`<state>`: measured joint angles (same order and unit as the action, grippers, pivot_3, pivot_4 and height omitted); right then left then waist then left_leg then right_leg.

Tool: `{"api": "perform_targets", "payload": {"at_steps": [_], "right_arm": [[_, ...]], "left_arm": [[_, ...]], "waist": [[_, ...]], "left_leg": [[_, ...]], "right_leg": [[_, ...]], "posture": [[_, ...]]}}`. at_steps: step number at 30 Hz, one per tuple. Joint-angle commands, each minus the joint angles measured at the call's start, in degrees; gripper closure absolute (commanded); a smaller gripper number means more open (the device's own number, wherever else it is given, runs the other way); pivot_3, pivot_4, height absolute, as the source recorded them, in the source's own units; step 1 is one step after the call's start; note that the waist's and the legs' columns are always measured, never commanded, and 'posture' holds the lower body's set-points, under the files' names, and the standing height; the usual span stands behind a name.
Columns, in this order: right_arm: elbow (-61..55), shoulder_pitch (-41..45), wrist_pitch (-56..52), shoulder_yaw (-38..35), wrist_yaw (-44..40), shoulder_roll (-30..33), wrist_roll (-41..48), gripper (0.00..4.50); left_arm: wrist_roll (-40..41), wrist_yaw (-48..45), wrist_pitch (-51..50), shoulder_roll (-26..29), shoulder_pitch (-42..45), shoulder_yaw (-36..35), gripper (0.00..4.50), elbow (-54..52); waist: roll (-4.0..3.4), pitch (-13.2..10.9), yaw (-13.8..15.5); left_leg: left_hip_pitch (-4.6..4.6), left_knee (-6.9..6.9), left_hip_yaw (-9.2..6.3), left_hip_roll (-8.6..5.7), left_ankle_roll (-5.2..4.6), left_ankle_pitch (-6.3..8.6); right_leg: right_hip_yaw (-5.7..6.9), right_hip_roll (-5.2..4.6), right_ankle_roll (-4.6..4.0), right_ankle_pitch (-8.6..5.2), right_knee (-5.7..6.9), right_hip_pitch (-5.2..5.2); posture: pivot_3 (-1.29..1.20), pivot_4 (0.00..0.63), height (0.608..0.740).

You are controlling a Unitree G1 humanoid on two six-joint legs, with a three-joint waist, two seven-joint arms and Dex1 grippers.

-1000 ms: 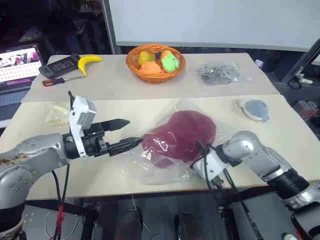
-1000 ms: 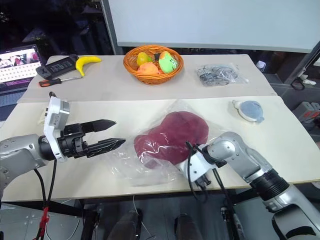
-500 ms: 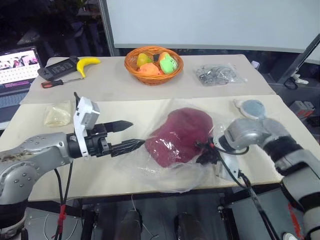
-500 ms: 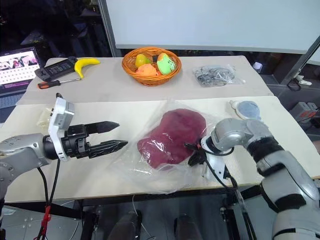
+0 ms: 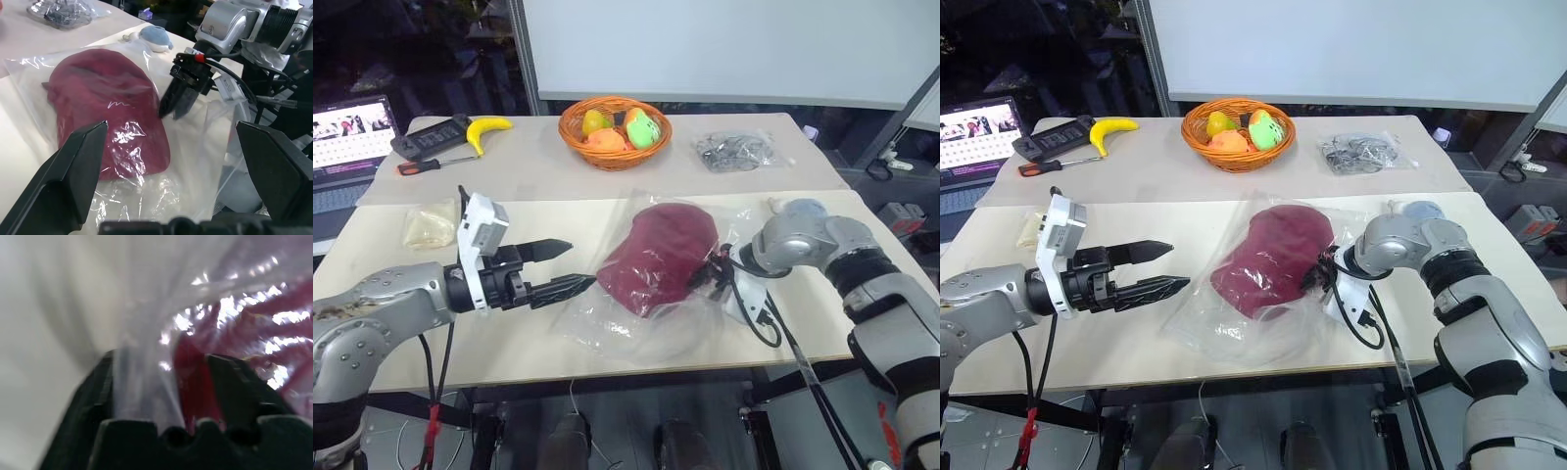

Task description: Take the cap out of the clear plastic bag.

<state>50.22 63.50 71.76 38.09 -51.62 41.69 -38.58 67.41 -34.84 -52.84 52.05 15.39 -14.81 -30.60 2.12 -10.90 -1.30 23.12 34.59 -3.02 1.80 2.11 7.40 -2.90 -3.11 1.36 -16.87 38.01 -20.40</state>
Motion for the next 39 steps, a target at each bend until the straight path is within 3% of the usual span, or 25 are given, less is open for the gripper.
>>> {"api": "perform_targets", "payload": {"at_steps": [1, 6, 8, 12, 17, 23, 25, 30, 32, 35, 39], "right_arm": [[2.7, 0.6, -5.4, 2.3, 0.3, 2.6, -7.0, 0.12], [2.7, 1.7, -5.7, 3.1, 3.5, 4.1, -10.2, 0.12], [3.5, 2.2, -6.2, 2.6, 1.2, 4.8, -8.2, 0.12], [3.3, 1.7, -9.2, 0.7, -12.0, 7.5, 1.9, 0.12], [-7.3, -0.8, -21.3, -3.0, -32.3, 13.4, 17.9, 0.12], [-16.7, -1.7, -33.1, -7.1, -40.3, 16.7, 24.8, 0.12], [-22.1, -1.9, -40.7, -6.7, -40.9, 19.0, 30.7, 0.12], [-52.8, -5.2, -72.1, -3.9, -40.9, 33.1, 68.8, 0.12], [-61.9, -7.6, -80.0, -5.1, -40.9, 36.8, 79.2, 0.12], [-69.3, -11.3, -90.7, -9.1, -38.5, 35.6, 85.8, 0.12], [-75.8, -16.0, -103.2, -12.0, -25.4, 30.4, 86.1, 0.12]], "left_arm": [[0.2, -0.3, 0.4, 0.0, 0.6, -1.1, 0.00, -0.9], [-0.1, -0.6, 0.5, -0.1, 1.2, -0.5, 0.00, -0.5], [-0.4, -0.8, 0.6, -0.3, 1.6, -0.2, 0.00, -0.2], [-0.8, -1.1, 0.6, -0.5, 2.1, 0.2, 0.00, 0.4], [-1.5, -1.8, 0.6, -0.8, 2.4, 0.6, 0.00, 0.8], [-2.5, -2.6, 0.6, -1.4, 2.6, 1.2, 0.00, 1.1], [-2.6, -2.8, 0.6, -1.5, 2.7, 1.4, 0.00, 1.1], [-2.5, -3.1, 0.4, -1.5, 2.3, 1.1, 0.00, 0.9], [-2.5, -3.2, 0.4, -1.6, 2.3, 1.2, 0.00, 0.8], [-2.7, -3.3, 0.5, -1.9, 2.7, 1.8, 0.00, 1.0], [-2.9, -3.8, 0.4, -2.4, 3.4, 2.5, 0.00, 1.2]], "waist": [[0.00, 0.0, 0.2], [0.00, 0.0, 0.7], [0.00, 0.0, 0.7], [-0.05, 0.0, 0.8], [-0.20, -0.1, 0.3], [-0.48, -0.3, -0.8], [-0.50, -0.3, -1.0], [-0.73, -0.4, -0.4], [-0.73, -0.4, -0.2], [-0.71, -0.4, 0.0], [-0.70, -0.4, 0.3]], "left_leg": [[0.00, 0.00, 0.00, 0.00, 0.00, 0.00], [0.06, 0.00, -0.01, -0.06, 0.00, 0.00], [0.11, 0.00, -0.01, -0.09, 0.00, 0.00], [0.21, -0.04, -0.02, -0.17, -0.03, 0.02], [0.61, -0.15, -0.02, -0.15, -0.17, 0.17], [1.15, -0.42, 0.06, -0.10, -0.16, 0.19], [1.19, -0.43, 0.07, -0.09, -0.16, 0.19], [1.54, -0.37, 0.07, -0.17, -0.16, 0.18], [1.68, -0.39, 0.03, -0.13, -0.17, 0.19], [1.69, -0.32, 0.05, -0.09, -0.18, 0.20], [1.69, -0.01, 0.12, -0.04, -0.18, 0.20]], "right_leg": [[0.00, 0.00, 0.00, 0.00, 0.00, 0.00], [0.06, -0.08, 0.00, -0.02, -0.04, 0.00], [0.09, -0.13, 0.03, -0.03, -0.05, -0.02], [0.14, -0.22, 0.32, 0.04, -0.06, -0.06], [0.18, -0.30, 0.46, 0.05, -0.16, -0.40], [0.10, -0.16, 0.37, 0.03, 0.05, -1.26], [0.08, -0.14, 0.36, 0.03, 0.07, -1.34], [0.08, -0.25, 0.37, 0.03, 0.13, -1.67], [0.11, -0.24, 0.37, 0.02, 0.07, -1.76], [0.11, -0.25, 0.38, 0.03, 0.05, -1.76], [0.12, -0.16, 0.39, 0.05, 0.14, -1.74]], "posture": [[0.00, 0.150, 0.740], [0.00, 0.150, 0.740], [0.00, 0.150, 0.740], [0.00, 0.150, 0.740], [0.00, 0.150, 0.740], [0.00, 0.150, 0.740], [0.00, 0.150, 0.740], [0.00, 0.150, 0.740], [0.00, 0.150, 0.740], [0.00, 0.150, 0.740], [0.00, 0.150, 0.740]]}}
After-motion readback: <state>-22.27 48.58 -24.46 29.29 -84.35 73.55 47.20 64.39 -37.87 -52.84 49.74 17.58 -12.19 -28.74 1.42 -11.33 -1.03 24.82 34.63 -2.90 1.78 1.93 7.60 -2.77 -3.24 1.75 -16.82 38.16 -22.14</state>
